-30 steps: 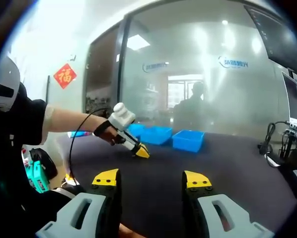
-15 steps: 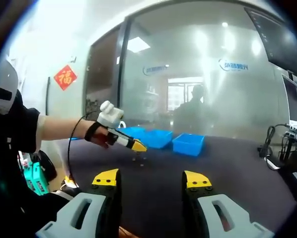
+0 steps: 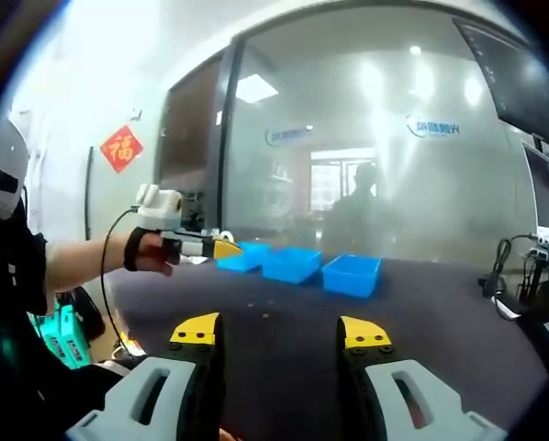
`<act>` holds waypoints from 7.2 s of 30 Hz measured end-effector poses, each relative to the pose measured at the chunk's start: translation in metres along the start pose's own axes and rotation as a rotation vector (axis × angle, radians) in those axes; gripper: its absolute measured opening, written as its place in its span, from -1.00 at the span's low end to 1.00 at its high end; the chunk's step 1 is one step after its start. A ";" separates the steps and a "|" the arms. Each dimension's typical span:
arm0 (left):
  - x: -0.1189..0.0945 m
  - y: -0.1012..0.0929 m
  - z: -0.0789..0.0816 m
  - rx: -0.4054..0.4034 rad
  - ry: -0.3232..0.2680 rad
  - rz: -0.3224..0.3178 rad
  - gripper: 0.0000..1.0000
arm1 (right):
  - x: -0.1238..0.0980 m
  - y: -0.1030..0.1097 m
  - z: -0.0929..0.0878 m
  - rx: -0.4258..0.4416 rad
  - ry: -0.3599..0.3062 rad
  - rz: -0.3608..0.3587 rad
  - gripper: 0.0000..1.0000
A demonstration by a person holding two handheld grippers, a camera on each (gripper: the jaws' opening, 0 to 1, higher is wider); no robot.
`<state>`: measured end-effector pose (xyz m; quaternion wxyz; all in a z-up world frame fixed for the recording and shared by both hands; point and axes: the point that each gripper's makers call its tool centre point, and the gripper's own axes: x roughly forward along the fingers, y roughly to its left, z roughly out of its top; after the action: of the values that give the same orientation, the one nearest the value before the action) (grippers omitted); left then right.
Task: Sort the screws, nuts, and washers into the corresponding bins
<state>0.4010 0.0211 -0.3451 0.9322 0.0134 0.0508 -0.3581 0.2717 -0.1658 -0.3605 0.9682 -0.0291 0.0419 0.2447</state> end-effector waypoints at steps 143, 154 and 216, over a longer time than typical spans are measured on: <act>-0.162 0.022 -0.048 -0.013 0.136 0.045 -0.04 | 0.086 0.040 -0.007 -0.338 0.417 0.489 -0.28; -0.159 0.012 -0.057 -0.043 0.153 0.029 -0.04 | 0.130 0.044 -0.023 -0.392 0.589 0.601 -0.28; -0.152 0.007 -0.066 -0.063 0.162 0.036 -0.10 | 0.188 0.058 -0.090 -0.547 0.912 0.725 -0.97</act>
<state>0.2878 0.1318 -0.3945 0.9313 0.0142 0.1371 -0.3371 0.4026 -0.0331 -0.4705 0.6668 -0.3603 0.3924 0.5212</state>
